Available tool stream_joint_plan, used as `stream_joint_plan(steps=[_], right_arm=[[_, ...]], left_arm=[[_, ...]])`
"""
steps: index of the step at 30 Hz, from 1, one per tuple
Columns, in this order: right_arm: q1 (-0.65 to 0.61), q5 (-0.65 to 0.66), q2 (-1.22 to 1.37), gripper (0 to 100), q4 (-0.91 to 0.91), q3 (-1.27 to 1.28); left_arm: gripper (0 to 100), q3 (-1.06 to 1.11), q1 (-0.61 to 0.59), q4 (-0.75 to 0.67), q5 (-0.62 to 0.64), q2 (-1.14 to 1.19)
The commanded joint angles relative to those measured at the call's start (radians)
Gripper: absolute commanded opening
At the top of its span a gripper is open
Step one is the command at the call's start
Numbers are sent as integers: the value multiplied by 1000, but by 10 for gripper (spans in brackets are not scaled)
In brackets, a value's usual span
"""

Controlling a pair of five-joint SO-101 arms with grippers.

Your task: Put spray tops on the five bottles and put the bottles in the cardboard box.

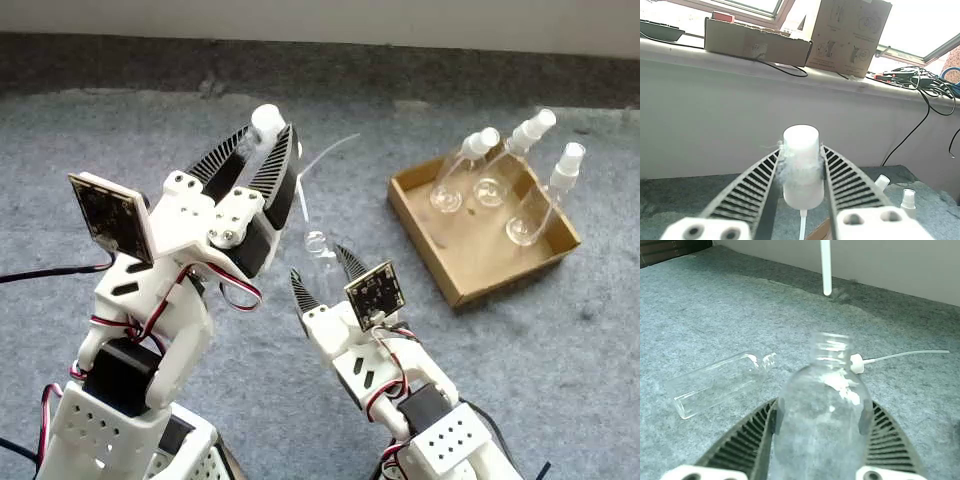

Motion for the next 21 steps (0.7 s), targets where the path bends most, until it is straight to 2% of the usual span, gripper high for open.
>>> stream_joint_plan(steps=[1,4,12,21], right_arm=[[-4,8,-13,191,7,119],[-4,8,-13,191,7,119],[-2,8,-13,191,7,119],[-2,8,-13,192,7,119]], left_arm=[[17,15,-2,-2,75,-22],[17,28,-2,-2,150,-22],[17,21,-10,74,149,-24],[17,-1,-84,31,153,-24]])
